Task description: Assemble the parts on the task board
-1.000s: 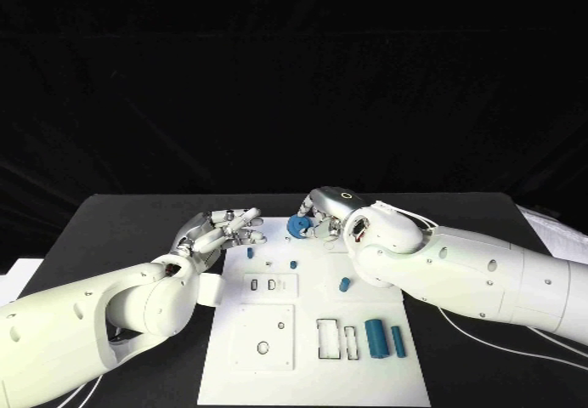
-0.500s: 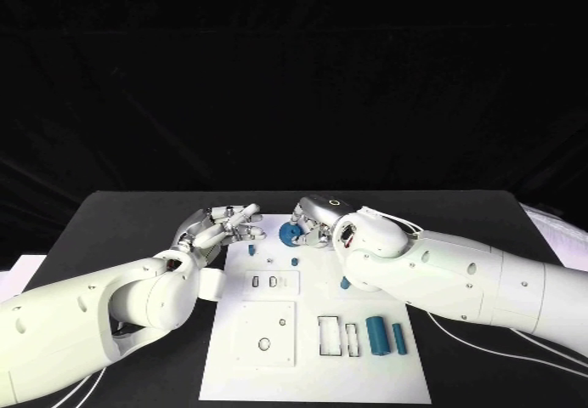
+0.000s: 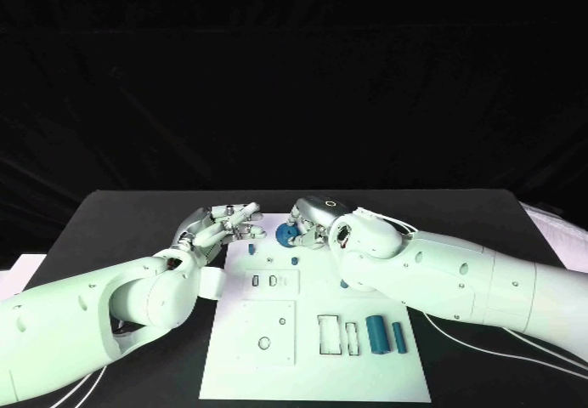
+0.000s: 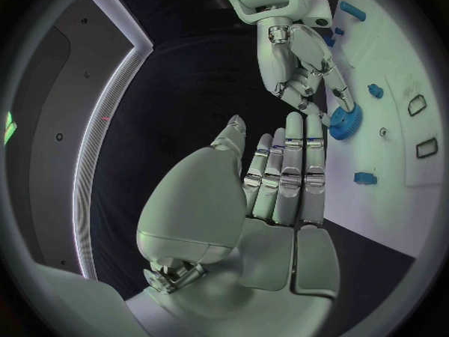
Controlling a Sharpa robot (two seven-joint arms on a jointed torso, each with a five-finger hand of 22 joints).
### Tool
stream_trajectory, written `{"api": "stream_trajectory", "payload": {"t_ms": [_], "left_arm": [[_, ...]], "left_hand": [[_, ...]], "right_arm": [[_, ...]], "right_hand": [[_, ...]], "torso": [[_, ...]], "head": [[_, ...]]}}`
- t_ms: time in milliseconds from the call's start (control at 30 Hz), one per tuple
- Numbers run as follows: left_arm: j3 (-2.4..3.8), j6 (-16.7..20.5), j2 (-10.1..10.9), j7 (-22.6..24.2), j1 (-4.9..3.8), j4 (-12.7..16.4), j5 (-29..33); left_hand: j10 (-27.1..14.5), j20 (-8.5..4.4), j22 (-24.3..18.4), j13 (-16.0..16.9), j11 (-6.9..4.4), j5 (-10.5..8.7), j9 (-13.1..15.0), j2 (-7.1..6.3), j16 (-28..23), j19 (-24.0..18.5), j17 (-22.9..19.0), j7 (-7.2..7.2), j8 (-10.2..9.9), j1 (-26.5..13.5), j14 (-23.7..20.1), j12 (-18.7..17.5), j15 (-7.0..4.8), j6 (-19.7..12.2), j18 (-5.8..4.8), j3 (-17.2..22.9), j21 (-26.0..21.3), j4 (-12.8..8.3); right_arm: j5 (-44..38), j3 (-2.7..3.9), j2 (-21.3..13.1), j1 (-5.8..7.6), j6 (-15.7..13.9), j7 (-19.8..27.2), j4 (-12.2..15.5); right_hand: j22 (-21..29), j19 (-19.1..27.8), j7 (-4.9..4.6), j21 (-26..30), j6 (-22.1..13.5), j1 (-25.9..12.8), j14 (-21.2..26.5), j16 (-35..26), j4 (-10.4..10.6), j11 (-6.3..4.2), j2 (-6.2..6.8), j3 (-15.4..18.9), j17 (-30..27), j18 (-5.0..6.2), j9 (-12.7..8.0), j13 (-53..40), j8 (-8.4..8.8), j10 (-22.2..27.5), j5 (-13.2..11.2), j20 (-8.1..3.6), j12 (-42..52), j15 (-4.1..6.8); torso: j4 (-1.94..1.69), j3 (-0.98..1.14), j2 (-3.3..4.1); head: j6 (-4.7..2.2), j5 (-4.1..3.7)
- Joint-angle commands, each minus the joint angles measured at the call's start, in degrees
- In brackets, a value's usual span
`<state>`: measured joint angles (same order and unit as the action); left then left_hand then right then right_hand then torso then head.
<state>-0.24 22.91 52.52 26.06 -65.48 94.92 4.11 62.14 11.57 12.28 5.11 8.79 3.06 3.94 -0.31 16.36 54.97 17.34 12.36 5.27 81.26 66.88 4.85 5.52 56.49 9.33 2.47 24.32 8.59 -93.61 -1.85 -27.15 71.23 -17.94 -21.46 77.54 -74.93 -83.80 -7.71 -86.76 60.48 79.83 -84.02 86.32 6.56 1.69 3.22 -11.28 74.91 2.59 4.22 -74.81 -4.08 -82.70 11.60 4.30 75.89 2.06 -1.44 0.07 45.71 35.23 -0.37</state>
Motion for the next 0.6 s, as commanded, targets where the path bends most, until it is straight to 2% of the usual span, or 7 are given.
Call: {"api": "stream_trajectory", "payload": {"t_ms": [33,100,200,300,600], "left_arm": [[0.05,-0.87,-0.11,0.70,-0.07,0.05,0.15],[0.05,-0.88,-0.12,0.66,-0.07,0.06,0.15],[0.05,-0.92,-0.12,0.59,-0.07,0.07,0.15],[0.05,-0.93,-0.13,0.54,-0.07,0.04,0.15],[0.05,-0.96,-0.12,0.42,-0.07,0.00,0.15]], "left_hand": [[-0.07,0.02,0.09,0.07,0.16,0.06,-0.02,0.34,-0.21,-0.43,0.12,0.12,-0.22,0.16,-0.54,-0.34,-0.03,0.05,0.92,0.01,0.16,-0.37],[-0.06,0.03,0.09,0.08,0.16,0.06,-0.02,0.37,-0.25,-0.49,0.16,0.13,-0.23,0.21,-0.61,-0.36,-0.02,0.06,0.92,0.02,0.16,-0.44],[-0.06,0.03,0.09,0.08,0.16,0.06,-0.02,0.37,-0.25,-0.49,0.16,0.13,-0.23,0.21,-0.61,-0.36,-0.02,0.06,0.92,0.02,0.16,-0.44],[-0.06,0.03,0.09,0.08,0.16,0.06,-0.02,0.37,-0.25,-0.49,0.16,0.13,-0.23,0.21,-0.61,-0.36,-0.02,0.06,0.92,0.02,0.16,-0.44],[-0.07,0.04,0.10,0.08,0.17,0.06,-0.02,0.37,-0.28,-0.53,0.20,0.14,-0.25,0.22,-0.65,-0.39,-0.01,0.06,0.92,0.02,0.16,-0.48]], "right_arm": [[-0.50,-0.24,0.15,-0.32,0.80,0.39,-0.11],[-0.46,-0.26,0.18,-0.32,0.64,0.41,-0.18],[-0.35,-0.28,0.18,-0.32,0.32,0.36,-0.23],[-0.13,-0.29,0.12,-0.32,0.11,0.36,-0.22],[1.21,-0.31,-0.93,-0.32,-0.93,0.75,0.60]], "right_hand": [[-6.94,-0.47,0.13,-0.24,0.33,-0.98,-4.41,0.12,0.29,0.81,0.47,-0.07,6.98,-0.73,0.03,-2.63,0.53,0.27,-0.45,0.30,-0.51,-0.47],[-6.85,-0.39,-0.44,-0.19,-1.71,-1.93,-4.41,0.14,0.62,1.33,1.24,0.32,7.02,-0.72,-0.36,-1.95,0.67,0.84,-0.70,0.71,-1.44,-0.92],[-6.65,-0.20,-1.25,-0.10,-5.78,-3.04,-4.44,0.24,1.16,2.08,2.09,1.09,7.27,-0.66,-0.65,-0.03,0.76,2.38,-2.93,1.38,-3.94,-1.63],[-6.60,-0.15,-1.65,-0.07,-7.76,-3.77,-4.45,0.28,1.87,2.51,2.47,1.72,7.37,-0.64,-0.61,0.87,0.69,3.12,-3.73,1.78,-5.09,-2.00],[-6.65,-0.16,-1.76,-0.07,-7.93,-4.79,-4.43,0.30,3.63,2.70,2.33,2.79,7.40,-0.63,-0.29,0.76,0.35,3.06,-2.52,2.22,-4.97,-2.27]], "torso": [[0.03,0.02,0.00],[0.02,0.02,-0.01],[0.02,0.02,-0.01],[-0.01,0.03,-0.01],[0.08,0.09,-0.01]], "head": [[0.07,0.06],[0.07,0.05],[0.07,0.05],[0.04,0.01],[0.02,0.04]]}}
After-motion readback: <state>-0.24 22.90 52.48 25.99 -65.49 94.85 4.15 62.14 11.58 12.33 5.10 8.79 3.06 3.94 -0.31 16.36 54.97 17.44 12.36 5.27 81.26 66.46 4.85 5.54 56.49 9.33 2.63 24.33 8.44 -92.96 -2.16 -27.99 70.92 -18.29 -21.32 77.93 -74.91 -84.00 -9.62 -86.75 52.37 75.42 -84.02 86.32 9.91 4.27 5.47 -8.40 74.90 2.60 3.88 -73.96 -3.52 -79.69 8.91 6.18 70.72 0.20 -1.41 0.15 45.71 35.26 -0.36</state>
